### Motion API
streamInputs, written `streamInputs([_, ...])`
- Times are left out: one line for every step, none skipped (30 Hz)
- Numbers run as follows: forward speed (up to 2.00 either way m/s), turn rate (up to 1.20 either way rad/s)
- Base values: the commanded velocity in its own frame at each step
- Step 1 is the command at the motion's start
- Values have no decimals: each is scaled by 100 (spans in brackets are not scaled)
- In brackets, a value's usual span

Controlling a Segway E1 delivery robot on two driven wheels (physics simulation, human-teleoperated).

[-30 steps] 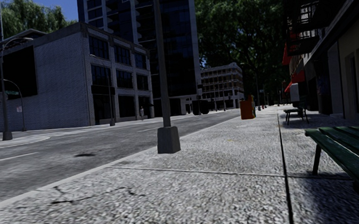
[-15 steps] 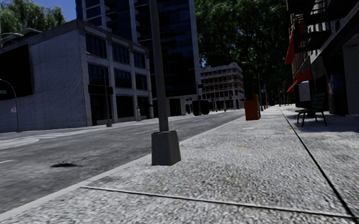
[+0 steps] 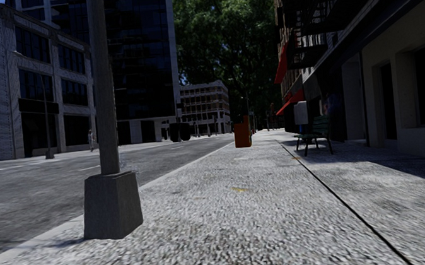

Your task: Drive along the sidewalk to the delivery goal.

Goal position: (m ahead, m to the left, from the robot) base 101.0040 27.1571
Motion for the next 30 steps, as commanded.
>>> streamInputs([200, -76])
streamInputs([200, -62])
streamInputs([200, -62])
streamInputs([200, -12])
streamInputs([200, 0])
streamInputs([200, 0])
streamInputs([200, 0])
streamInputs([200, 0])
streamInputs([200, 0])
streamInputs([200, 0])
streamInputs([200, 0])
streamInputs([200, 0])
streamInputs([200, 0])
streamInputs([200, 0])
streamInputs([200, 0])
streamInputs([200, 0])
streamInputs([200, 0])
streamInputs([200, 0])
streamInputs([200, 0])
streamInputs([200, 0])
streamInputs([200, 0])
streamInputs([200, 0])
streamInputs([200, 0])
streamInputs([200, 0])
streamInputs([200, 0])
streamInputs([200, 0])
streamInputs([200, 0])
streamInputs([200, 0])
streamInputs([200, 0])
streamInputs([200, 0])
